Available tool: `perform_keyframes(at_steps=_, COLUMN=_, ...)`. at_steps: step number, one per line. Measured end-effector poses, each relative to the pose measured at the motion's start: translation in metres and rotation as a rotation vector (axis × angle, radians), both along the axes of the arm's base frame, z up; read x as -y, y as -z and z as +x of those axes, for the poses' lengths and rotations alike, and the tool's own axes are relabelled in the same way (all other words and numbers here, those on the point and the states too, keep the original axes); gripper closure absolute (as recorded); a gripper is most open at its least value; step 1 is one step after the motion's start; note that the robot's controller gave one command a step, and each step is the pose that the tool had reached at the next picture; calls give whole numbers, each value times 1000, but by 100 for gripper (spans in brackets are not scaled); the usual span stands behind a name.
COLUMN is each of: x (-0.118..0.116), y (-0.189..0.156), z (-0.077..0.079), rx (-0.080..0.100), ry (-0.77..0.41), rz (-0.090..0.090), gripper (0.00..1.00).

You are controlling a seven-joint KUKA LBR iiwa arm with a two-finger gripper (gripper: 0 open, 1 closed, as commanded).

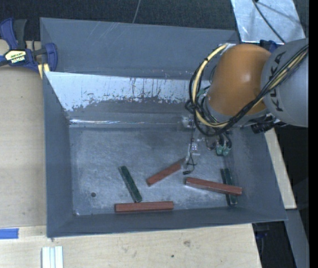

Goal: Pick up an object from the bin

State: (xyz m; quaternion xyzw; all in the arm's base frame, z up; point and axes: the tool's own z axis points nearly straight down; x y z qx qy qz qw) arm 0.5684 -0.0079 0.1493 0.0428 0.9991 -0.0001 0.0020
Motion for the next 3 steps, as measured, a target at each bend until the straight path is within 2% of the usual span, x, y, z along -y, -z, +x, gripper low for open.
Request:
perform_keyframes(at_steps=1, x=-4, y=38, z=-24, rx=9, ry=-158, rz=-2, gripper=0)
perform_keyframes(at_steps=2, x=-7, y=52, z=-33, rx=0, ry=-208, rz=-2, gripper=0)
perform_keyframes(at_steps=3, x=5, y=20, z=-38, rx=1, ry=-239, rz=-1, gripper=100)
